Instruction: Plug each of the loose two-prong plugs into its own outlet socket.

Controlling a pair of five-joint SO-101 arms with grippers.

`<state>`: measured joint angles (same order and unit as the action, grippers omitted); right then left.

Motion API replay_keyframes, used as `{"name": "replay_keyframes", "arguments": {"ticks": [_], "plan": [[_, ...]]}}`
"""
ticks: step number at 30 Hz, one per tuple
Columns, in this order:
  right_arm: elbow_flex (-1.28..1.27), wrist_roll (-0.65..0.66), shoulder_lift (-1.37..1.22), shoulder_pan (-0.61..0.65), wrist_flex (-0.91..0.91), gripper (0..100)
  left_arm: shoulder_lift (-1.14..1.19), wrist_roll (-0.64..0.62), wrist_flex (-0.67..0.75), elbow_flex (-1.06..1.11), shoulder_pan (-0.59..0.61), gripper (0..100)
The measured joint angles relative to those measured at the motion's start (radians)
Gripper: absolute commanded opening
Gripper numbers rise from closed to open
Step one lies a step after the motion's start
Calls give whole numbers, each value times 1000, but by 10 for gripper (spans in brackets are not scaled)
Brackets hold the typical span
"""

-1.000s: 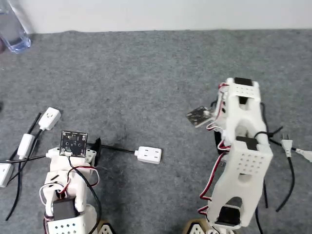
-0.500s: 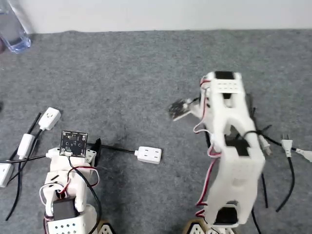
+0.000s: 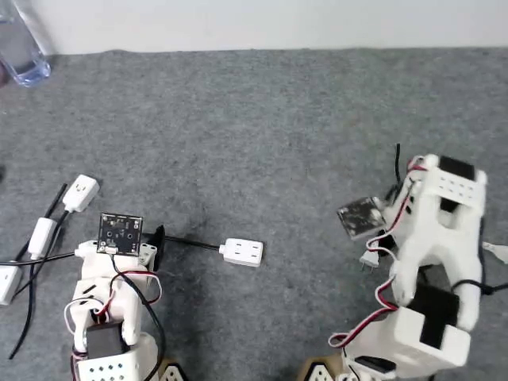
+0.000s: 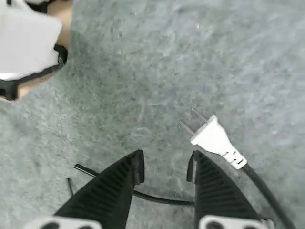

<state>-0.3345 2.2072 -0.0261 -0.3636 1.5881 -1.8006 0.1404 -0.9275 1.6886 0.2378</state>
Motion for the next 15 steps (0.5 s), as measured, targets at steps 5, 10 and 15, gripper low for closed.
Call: {"name": "replay_keyframes", "arguments": {"ticks": [5, 10, 15], "plan": [[-12, 40, -21, -29, -91, 148, 0, 0, 0, 0, -12, 261], [-12, 40, -40, -8, -120, 148, 0, 23, -21, 0, -48, 261], [-18, 41, -40, 17, -120, 148, 0, 54, -37, 0, -52, 261]]}}
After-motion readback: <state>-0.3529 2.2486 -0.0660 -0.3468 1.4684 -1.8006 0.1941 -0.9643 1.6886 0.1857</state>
